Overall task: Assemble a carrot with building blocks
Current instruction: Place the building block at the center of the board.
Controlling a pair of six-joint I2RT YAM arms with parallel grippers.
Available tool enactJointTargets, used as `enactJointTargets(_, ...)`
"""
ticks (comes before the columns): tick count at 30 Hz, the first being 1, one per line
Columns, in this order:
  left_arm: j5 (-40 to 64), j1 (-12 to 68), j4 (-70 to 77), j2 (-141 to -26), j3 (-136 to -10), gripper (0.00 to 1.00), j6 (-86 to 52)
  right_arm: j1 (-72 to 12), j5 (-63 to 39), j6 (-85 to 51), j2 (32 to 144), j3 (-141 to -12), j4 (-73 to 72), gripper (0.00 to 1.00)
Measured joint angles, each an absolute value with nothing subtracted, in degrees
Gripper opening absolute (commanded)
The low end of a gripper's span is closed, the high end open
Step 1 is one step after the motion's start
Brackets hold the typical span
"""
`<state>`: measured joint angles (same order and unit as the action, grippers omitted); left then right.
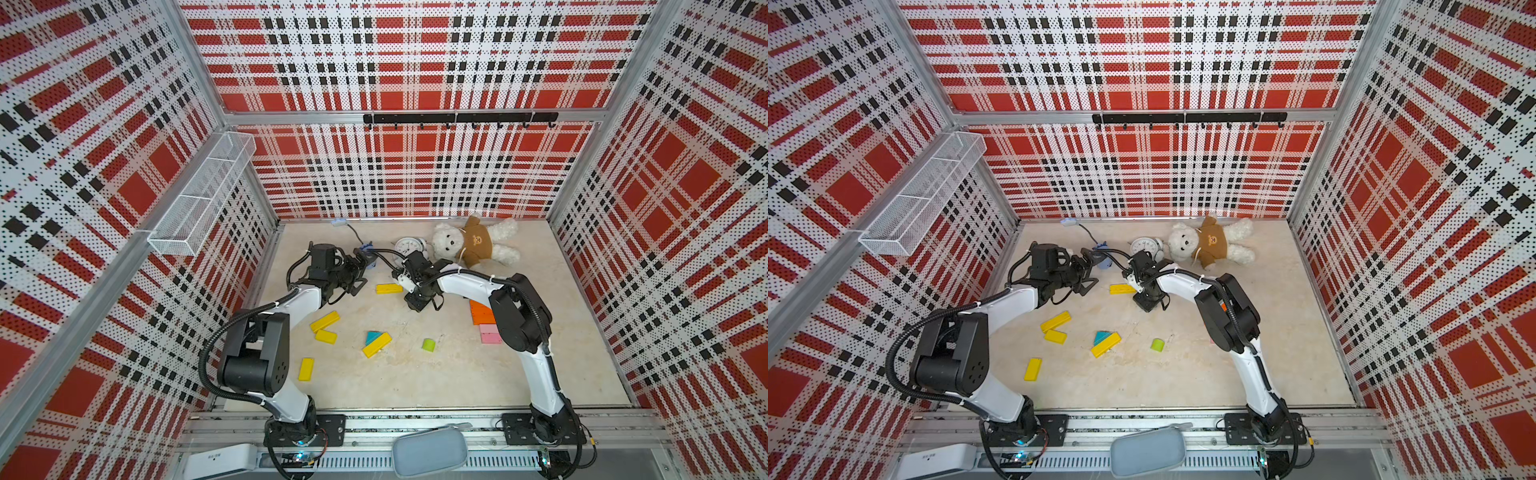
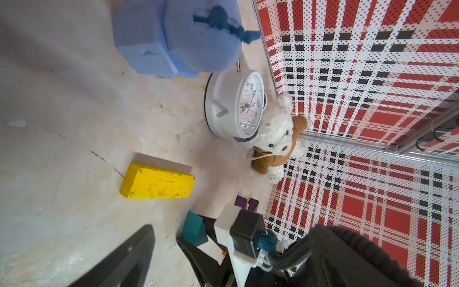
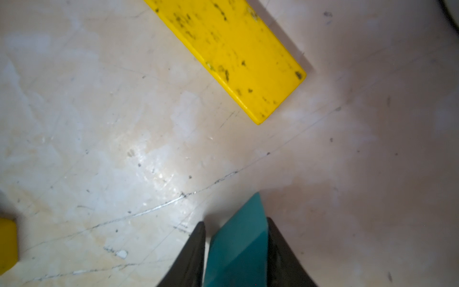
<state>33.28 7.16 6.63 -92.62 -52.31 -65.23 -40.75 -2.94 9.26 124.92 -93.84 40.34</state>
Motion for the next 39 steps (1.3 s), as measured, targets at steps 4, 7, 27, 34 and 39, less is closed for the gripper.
enactJointTargets(4,33.85,7.16,7.55,-92.62,-52.31,1.0,-65.69,-40.69,-3.01,8.4,124.92,-94.0,40.58,0.55)
enactJointTargets(7,34.35,7.09,8.32,-92.62,-52.31,0.99,-65.84,-40.62,-3.03,7.79,124.84,-94.0,40.86,0.59)
enactJointTargets(27,32.32,8.43,9.89,-86.21,-50.81,1.0,-65.98,-41.43,10.28,-7.05,89.21,-75.02,37.45,1.0)
enactJointTargets(34,32.34,12.73,10.28,-84.82,-50.81,0.99,-64.95,-40.75,15.29,-8.03,85.56,-69.91,37.56,0.42)
enactJointTargets(39,32.6,13.21,10.33,-85.06,-50.81,0.99,-64.53,-43.7,13.21,-8.82,88.07,-69.73,41.04,0.44)
